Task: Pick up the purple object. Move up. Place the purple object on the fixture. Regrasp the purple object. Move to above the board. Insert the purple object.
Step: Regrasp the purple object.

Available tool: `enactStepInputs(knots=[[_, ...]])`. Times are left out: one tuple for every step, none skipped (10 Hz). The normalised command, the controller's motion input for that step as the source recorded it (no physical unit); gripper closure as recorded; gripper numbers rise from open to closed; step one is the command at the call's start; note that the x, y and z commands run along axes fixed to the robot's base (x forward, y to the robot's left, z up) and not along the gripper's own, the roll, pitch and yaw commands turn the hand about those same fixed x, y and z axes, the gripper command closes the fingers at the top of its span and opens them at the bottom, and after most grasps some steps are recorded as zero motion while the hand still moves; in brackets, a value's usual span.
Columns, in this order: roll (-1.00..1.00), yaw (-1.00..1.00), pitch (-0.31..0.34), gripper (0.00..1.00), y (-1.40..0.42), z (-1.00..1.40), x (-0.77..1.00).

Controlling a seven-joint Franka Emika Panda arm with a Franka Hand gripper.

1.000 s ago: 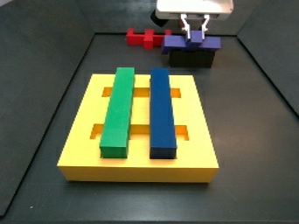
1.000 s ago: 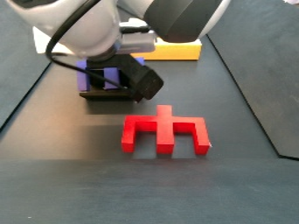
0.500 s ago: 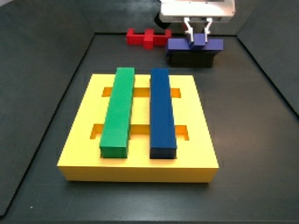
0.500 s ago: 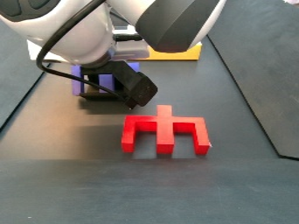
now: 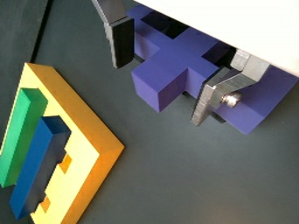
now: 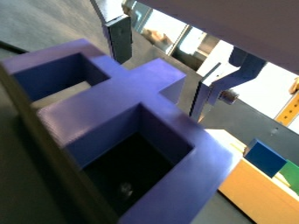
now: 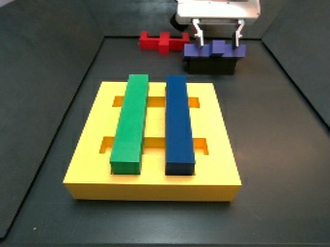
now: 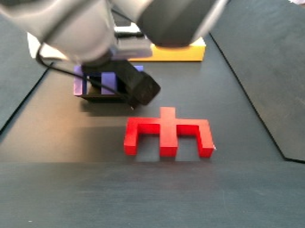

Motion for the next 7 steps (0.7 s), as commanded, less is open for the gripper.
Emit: enactStepInputs(knots=[[0.87, 0.16, -0.014, 0.00, -0.14, 0.46, 0.00], [0.93, 0.15, 0.000, 0.00, -0.11, 0.41, 0.00], [0.95, 0.13, 0.000, 0.00, -0.10, 0.39, 0.00], [0.99, 0.09, 0.000, 0.00, -0.06, 0.35, 0.00], [1.00, 0.00, 0.000, 0.00, -0.05, 0.36, 0.00], [0.94, -0.09, -0.074, 0.00, -0.13, 0.25, 0.11], [1.00, -0.03, -0.063, 0.00, -0.01, 0.06, 0.00]])
